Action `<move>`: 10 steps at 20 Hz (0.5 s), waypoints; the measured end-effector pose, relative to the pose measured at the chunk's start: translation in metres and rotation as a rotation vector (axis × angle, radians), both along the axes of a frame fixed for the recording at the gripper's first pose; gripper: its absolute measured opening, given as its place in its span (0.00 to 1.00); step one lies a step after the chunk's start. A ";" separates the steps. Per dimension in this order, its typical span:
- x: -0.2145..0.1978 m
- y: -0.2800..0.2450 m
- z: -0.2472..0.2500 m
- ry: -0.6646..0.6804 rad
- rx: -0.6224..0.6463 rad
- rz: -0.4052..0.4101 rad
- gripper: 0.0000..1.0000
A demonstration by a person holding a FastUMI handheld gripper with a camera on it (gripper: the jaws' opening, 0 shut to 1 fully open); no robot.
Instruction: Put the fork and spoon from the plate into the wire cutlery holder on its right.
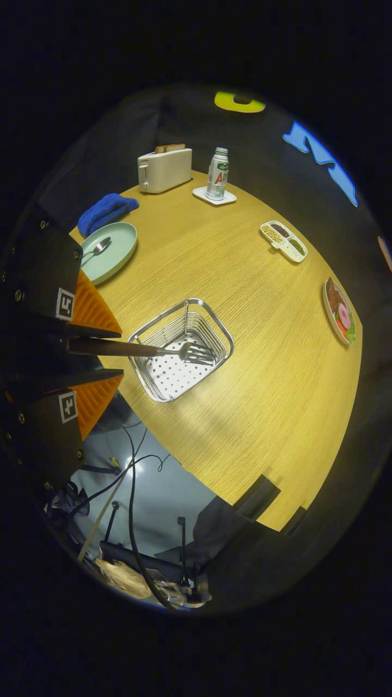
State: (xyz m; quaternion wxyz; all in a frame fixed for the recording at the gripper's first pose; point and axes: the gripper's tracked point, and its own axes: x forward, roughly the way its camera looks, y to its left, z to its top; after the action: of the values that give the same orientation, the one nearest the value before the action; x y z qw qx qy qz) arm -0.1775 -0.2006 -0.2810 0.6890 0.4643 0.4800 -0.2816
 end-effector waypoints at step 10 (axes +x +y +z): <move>-0.008 0.015 0.009 -0.033 -0.003 -0.024 0.33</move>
State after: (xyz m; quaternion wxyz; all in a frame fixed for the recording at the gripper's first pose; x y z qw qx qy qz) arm -0.1852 -0.1861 -0.2723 0.6941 0.4738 0.4623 -0.2829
